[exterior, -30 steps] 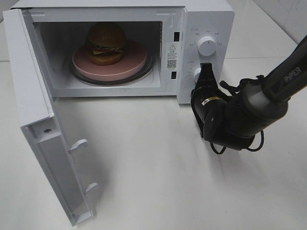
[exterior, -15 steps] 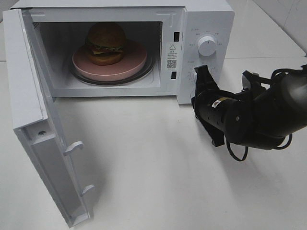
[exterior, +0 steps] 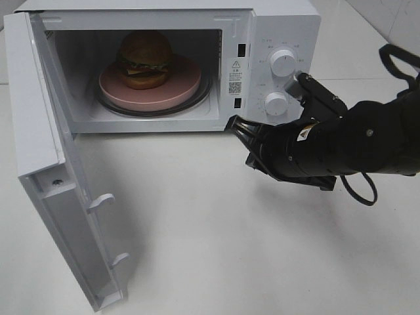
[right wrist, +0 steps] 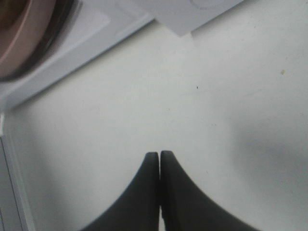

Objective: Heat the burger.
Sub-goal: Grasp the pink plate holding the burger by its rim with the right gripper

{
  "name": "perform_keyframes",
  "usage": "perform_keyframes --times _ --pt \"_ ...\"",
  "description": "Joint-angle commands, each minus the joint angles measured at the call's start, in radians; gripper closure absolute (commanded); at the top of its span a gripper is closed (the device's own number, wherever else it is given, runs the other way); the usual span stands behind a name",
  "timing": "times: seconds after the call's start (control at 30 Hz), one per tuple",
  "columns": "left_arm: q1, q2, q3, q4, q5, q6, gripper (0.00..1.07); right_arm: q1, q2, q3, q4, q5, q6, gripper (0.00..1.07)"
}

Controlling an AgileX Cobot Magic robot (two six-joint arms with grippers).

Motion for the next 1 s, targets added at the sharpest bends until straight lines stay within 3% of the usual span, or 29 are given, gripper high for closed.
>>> perform_keyframes --times 0.03,0.3,0.37,0.67,0.73,0.87,1.0 --pt "0.000 -0.017 0.003 -0.002 -0.012 0.003 0.09 0.002 -0.043 0.001 -0.016 0.115 -0.144 1.06" --pt "0.000 -0.017 0.003 -0.002 -0.012 0.003 0.09 0.002 -0.118 -0.053 -0.051 0.415 -0.450 1.05" --pt "0.000 -0.017 0.003 -0.002 -0.012 0.003 0.09 0.002 -0.122 -0.121 -0.140 0.593 -0.546 1.05" --pt "0.000 -0.017 0.003 -0.002 -0.012 0.003 0.09 0.002 -0.122 -0.237 -0.331 0.883 -0.735 1.04" --pt "0.000 -0.017 0.003 -0.002 -0.012 0.003 0.09 0.002 -0.122 -0.292 -0.418 0.980 -0.952 1.03" --pt "0.000 -0.017 0.003 -0.002 -0.012 0.003 0.09 0.002 -0.122 -0.319 -0.454 0.990 -1.136 1.02" --pt "0.000 -0.017 0.003 -0.002 -0.012 0.003 0.09 0.002 -0.122 -0.357 -0.473 0.955 -1.484 1.01"
